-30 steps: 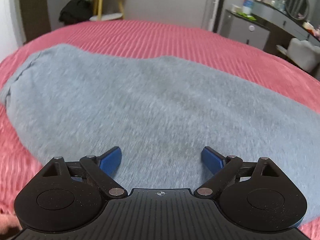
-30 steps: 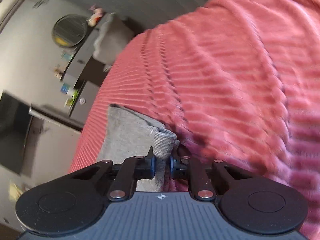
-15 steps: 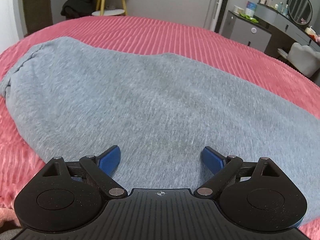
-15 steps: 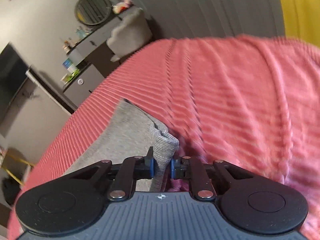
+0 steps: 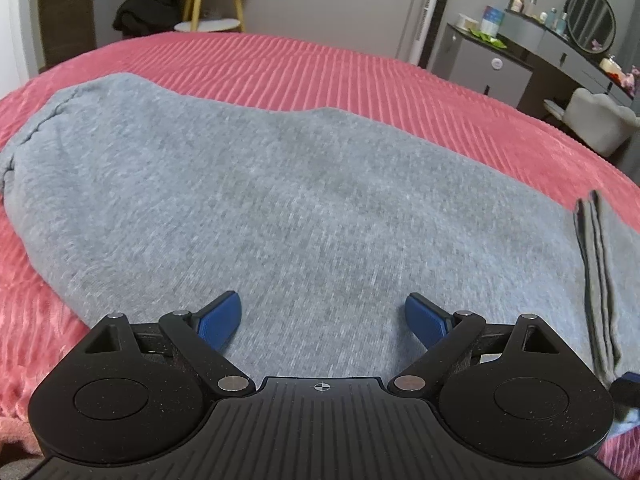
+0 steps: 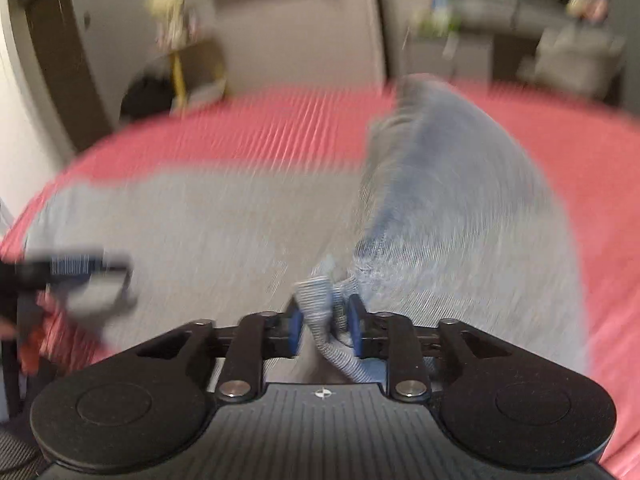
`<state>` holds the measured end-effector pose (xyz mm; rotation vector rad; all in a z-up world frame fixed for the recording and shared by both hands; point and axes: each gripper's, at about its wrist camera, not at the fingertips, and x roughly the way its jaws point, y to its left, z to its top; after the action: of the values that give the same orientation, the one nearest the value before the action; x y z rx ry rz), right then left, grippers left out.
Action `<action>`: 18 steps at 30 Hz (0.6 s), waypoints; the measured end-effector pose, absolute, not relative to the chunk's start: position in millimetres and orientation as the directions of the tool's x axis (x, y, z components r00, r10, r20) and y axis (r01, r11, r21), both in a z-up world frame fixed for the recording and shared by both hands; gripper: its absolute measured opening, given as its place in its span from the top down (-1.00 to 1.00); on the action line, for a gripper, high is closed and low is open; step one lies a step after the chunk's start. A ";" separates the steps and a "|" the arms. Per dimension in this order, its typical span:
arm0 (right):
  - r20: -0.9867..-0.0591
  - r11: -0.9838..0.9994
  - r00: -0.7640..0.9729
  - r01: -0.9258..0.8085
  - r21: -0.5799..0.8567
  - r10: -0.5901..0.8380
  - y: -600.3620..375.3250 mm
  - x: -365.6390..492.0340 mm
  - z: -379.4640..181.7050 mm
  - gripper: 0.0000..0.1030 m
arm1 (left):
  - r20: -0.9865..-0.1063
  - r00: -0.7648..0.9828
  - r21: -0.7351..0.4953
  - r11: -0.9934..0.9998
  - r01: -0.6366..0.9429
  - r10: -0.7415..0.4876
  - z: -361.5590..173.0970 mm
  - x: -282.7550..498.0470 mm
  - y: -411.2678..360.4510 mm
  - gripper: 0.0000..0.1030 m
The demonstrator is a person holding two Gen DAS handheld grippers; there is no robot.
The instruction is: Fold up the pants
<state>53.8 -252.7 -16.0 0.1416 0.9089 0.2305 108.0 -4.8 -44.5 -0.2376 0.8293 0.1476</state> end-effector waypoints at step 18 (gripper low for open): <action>-0.586 0.647 0.810 0.429 0.630 0.033 -360.2 -26.1 -27.9 0.08 | -0.689 0.647 -0.333 0.936 0.116 -0.326 -18.9 122.7 -60.2 -0.71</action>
<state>-26.1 -360.2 -27.9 0.8471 0.6000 -0.2417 122.7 -60.2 -18.9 -0.2700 0.8315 -0.2548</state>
